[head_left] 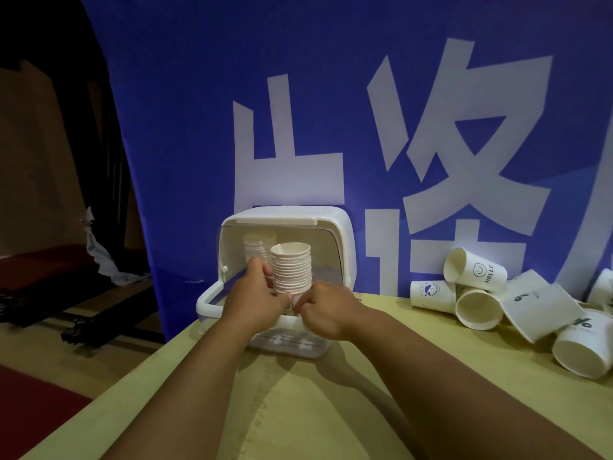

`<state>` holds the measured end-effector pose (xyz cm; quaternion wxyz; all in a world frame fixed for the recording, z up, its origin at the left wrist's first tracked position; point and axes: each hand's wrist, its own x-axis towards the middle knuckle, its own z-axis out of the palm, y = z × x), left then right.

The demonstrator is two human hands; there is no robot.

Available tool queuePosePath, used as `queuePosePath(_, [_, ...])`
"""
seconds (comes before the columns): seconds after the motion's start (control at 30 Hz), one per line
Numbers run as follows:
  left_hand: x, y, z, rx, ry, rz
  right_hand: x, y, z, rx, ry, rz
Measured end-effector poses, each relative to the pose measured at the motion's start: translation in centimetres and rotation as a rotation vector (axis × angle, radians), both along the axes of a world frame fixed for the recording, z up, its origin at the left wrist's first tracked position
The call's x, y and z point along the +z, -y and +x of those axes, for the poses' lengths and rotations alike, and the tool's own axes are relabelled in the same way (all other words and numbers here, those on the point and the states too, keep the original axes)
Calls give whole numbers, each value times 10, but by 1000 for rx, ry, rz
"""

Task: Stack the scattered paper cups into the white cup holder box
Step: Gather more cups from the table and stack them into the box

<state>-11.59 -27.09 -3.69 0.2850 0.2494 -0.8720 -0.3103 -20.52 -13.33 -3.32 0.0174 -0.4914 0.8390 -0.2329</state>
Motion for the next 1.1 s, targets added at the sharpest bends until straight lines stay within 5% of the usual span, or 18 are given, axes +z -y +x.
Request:
queuePosePath(0.4, [11,43,-33,-111,143,-12,13,49,-27,-68,-82,309])
queuePosePath(0.67, [6,40,-33,-78,148,-43,12,42,-28,-82,-62,176])
queuePosePath(0.83, [19,15,-10,27,59,-104,21,4,-17,-87,-9,-80])
queuePosePath(1.1, [18,-66,23,-67,97,-112,17,-83,12,-242,126,-314])
